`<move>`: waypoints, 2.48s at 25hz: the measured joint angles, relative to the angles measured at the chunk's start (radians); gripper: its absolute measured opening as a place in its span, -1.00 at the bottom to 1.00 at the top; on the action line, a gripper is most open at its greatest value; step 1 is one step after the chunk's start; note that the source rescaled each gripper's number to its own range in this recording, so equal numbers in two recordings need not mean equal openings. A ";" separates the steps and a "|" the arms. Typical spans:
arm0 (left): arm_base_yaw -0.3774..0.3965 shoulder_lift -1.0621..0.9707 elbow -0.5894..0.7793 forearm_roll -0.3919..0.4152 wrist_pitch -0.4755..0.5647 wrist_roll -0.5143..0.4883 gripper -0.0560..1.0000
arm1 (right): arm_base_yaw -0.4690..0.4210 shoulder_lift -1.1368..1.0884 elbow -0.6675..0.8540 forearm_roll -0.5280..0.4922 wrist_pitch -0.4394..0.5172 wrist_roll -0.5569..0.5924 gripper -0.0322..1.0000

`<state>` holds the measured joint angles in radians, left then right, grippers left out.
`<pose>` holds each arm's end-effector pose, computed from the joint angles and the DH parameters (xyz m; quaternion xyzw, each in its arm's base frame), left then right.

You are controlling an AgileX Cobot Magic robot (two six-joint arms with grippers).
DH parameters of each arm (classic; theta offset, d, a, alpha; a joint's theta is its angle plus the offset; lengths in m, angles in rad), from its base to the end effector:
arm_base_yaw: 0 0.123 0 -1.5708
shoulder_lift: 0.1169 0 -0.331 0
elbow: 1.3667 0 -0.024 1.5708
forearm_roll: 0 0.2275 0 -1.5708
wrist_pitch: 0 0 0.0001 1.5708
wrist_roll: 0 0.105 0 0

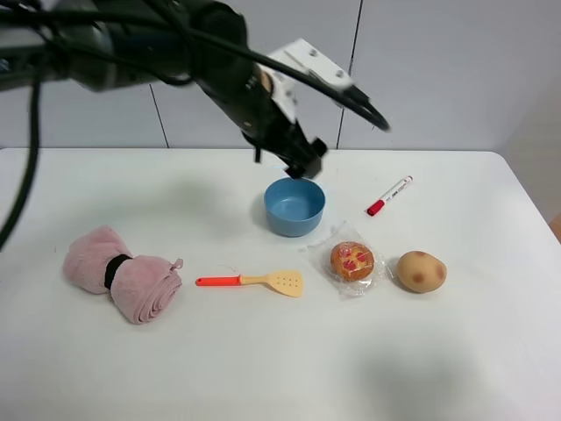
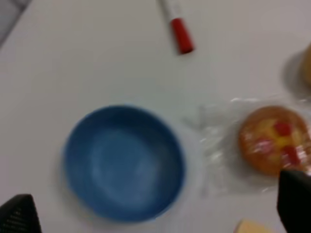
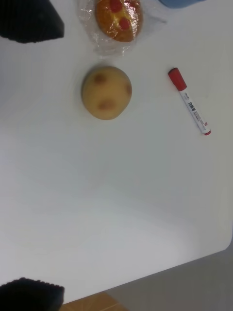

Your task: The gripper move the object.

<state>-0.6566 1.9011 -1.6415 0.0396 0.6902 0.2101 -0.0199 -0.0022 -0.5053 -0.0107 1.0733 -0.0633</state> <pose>0.3498 -0.2663 0.3263 0.4028 0.8469 -0.0601 0.3419 -0.0607 0.0002 0.2598 -0.0183 0.8544 -0.0269 0.5187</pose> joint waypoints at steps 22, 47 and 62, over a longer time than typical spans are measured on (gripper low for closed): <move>0.716 -0.791 0.371 0.074 0.206 -0.012 0.97 | 0.000 0.000 0.000 0.000 0.000 0.000 1.00; 0.798 -1.892 1.031 -0.101 0.264 -0.051 0.98 | 0.000 0.000 0.000 0.000 0.000 0.000 1.00; 0.798 -1.906 1.134 -0.119 0.361 -0.057 0.98 | 0.000 0.000 0.000 0.000 0.000 0.000 1.00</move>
<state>0.1412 -0.0050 -0.5071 -0.0798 1.0516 0.1528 -0.0199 -0.0022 -0.5053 -0.0107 1.0733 -0.0633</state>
